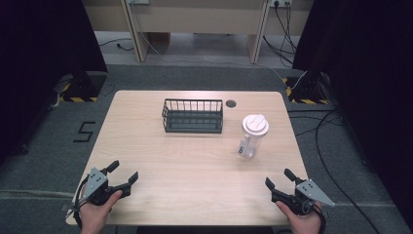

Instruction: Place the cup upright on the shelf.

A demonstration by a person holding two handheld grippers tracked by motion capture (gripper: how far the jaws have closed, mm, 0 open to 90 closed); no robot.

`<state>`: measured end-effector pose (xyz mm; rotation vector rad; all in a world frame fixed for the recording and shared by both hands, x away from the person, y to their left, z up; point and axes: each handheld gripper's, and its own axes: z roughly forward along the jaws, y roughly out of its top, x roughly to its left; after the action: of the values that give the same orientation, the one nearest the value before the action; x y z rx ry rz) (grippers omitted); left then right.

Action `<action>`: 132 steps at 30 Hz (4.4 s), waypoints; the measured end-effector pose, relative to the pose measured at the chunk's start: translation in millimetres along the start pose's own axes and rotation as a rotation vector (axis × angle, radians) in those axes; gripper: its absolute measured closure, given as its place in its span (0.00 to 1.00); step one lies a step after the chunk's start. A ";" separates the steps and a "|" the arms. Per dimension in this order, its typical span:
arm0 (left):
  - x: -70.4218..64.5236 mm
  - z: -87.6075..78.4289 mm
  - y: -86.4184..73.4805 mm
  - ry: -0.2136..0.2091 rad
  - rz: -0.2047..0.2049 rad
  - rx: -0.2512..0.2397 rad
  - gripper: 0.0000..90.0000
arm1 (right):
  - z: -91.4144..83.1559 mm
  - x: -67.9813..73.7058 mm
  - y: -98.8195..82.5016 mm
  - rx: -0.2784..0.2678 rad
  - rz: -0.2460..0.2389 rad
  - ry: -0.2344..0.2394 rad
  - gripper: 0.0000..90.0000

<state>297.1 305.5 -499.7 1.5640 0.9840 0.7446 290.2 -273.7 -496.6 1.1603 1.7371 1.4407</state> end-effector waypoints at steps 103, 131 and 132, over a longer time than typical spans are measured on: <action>-6.4 3.1 -2.5 -0.043 0.000 0.009 0.17 | 176.9 34.3 111.6 -0.098 -0.097 0.123 0.19; -5.9 2.7 -2.1 -0.047 -0.010 0.000 0.17 | 213.1 63.2 149.3 -0.119 -0.107 0.158 0.19; -6.0 2.8 -2.0 -0.047 -0.009 -0.001 0.17 | 212.8 63.9 150.5 -0.119 -0.101 0.160 0.19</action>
<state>296.3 299.0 -502.1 1.5683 0.9557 0.6986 482.8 -116.4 -395.6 0.9042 1.7630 1.5889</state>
